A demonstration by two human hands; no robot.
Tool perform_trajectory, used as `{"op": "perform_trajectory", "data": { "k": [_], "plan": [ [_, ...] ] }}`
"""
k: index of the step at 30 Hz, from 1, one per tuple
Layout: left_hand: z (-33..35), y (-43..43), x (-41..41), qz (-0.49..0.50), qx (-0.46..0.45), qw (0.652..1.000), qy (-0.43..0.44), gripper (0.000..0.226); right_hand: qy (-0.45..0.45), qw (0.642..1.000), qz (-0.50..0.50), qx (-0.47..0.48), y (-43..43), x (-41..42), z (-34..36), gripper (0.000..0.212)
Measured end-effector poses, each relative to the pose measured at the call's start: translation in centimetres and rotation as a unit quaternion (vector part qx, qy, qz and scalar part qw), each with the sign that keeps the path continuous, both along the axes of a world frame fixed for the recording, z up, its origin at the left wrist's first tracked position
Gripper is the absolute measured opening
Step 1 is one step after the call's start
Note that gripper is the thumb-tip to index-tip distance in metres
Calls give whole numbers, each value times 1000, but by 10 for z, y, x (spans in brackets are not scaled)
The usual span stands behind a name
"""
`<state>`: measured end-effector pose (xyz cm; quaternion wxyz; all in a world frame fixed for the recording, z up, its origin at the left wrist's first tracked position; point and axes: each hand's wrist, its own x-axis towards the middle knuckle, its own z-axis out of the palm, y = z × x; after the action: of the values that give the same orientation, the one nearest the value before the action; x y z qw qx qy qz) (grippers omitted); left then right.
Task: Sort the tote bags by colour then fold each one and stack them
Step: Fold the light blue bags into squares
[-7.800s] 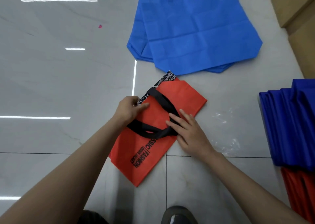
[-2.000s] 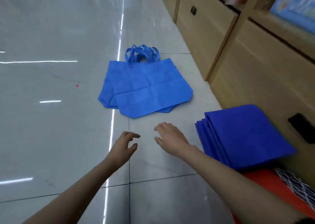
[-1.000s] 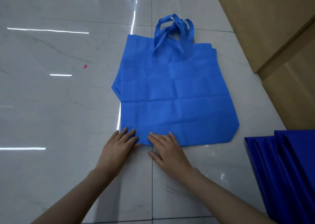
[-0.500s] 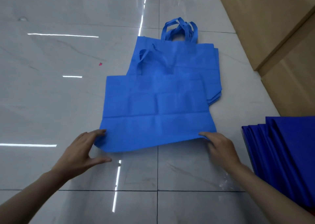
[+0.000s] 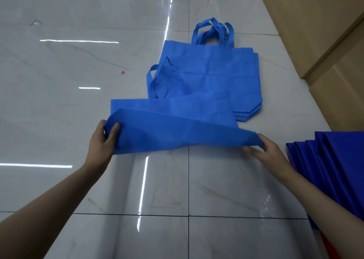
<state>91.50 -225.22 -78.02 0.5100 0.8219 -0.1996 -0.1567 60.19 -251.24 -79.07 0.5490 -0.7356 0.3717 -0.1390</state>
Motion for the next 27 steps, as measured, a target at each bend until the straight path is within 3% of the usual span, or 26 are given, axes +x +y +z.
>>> {"op": "perform_trajectory", "data": {
  "k": [3, 6, 11, 13, 15, 17, 19, 22, 27],
  "plan": [
    [-1, -1, 8, 26, -6, 999, 39, 37, -65, 992, -91, 58, -8, 20, 3, 19],
    [-4, 3, 12, 43, 0, 992, 120, 40, -58, 985, -162, 15, -14, 43, 5, 10],
    [-32, 13, 6, 37, 123, 983, 131, 64, 121, 969, -178, -122, -18, 78, -19, 30],
    [-42, 10, 0, 70, 192, 975, 85, 63, 238, 942, -185, -146, -14, 83, -29, 34],
    [-47, 4, -8, 87, 266, 959, -43, 66, 326, 896, -194, -232, -5, 86, -35, 43],
    [-52, -6, -16, 35, 296, 925, -234, 59, 290, 856, -147, -401, 9, 95, -43, 49],
    [-63, -18, -27, -47, 274, 898, -342, 46, 182, 844, -31, -504, 34, 114, -50, 47],
    [-77, -38, -44, -139, 290, 893, -315, 49, 133, 861, 129, -474, 83, 154, -58, 47],
    [-92, -44, -38, -161, 356, 883, -259, 58, 258, 845, 252, -394, 95, 187, -71, 54]
  ]
}}
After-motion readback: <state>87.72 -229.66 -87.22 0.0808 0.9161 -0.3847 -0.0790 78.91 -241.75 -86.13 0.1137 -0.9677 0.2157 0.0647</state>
